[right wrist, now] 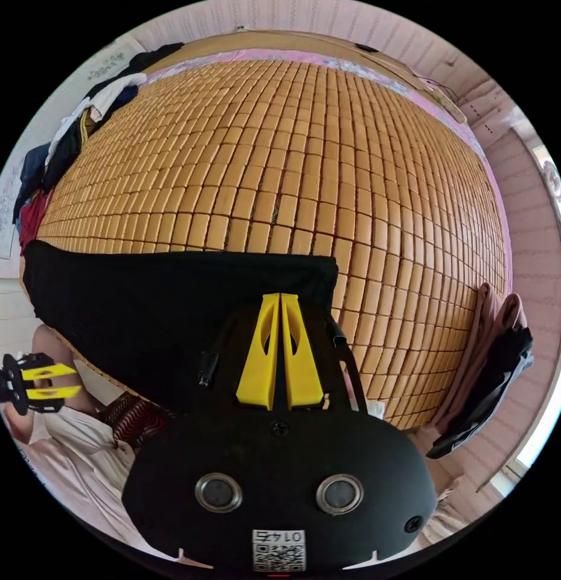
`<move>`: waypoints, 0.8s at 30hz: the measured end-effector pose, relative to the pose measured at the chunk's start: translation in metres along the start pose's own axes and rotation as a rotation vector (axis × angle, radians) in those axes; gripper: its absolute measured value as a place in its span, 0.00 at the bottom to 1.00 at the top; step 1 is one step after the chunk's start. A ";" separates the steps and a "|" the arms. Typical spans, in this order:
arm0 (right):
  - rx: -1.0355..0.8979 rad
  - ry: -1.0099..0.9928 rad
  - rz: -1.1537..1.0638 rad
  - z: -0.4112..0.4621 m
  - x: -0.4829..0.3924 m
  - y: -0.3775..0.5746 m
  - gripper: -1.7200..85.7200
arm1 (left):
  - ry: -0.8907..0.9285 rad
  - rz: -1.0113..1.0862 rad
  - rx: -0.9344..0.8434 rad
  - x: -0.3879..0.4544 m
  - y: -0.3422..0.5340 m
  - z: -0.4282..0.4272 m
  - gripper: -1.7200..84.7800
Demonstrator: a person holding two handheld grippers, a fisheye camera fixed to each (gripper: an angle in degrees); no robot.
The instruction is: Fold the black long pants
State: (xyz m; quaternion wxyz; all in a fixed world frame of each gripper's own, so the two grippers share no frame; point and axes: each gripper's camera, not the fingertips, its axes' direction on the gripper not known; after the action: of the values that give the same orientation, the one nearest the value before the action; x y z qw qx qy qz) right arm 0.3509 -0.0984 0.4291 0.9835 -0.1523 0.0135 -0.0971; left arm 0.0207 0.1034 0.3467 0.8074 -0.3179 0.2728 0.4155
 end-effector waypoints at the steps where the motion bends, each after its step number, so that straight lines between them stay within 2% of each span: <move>1: -0.012 0.024 -0.040 0.006 -0.009 -0.007 0.01 | -0.057 -0.055 -0.010 -0.014 0.021 -0.008 0.08; 4: -0.040 0.027 -0.060 0.021 -0.022 -0.024 0.01 | -0.162 -0.182 -0.058 -0.051 0.067 -0.016 0.08; 10: -0.112 0.029 -0.064 0.050 -0.046 -0.060 0.01 | -0.099 -0.291 -0.247 -0.084 0.111 0.008 0.07; 15: -0.164 0.110 0.013 0.067 -0.066 -0.085 0.01 | -0.191 -0.266 -0.215 -0.075 0.134 0.011 0.07; 18: -0.048 0.232 0.073 0.046 -0.090 -0.075 0.01 | -0.206 -0.285 -0.152 -0.074 0.150 0.002 0.07; 20: 0.089 0.079 -0.027 0.030 -0.142 -0.059 0.01 | -0.184 -0.303 -0.089 -0.074 0.160 -0.003 0.06; 23: 0.069 -0.178 -0.285 0.047 -0.238 -0.046 0.01 | -0.169 -0.319 -0.064 -0.075 0.171 0.004 0.06; 24: 0.062 -0.206 -0.333 0.053 -0.255 -0.044 0.01 | -0.169 -0.322 -0.070 -0.076 0.173 0.006 0.06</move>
State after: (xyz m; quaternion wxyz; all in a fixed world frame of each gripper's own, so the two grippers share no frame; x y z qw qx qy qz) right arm 0.0951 -0.0740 0.4918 0.9542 -0.1315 -0.1157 -0.2426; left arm -0.1627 0.1486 0.3547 0.8720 -0.3491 0.1350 0.3155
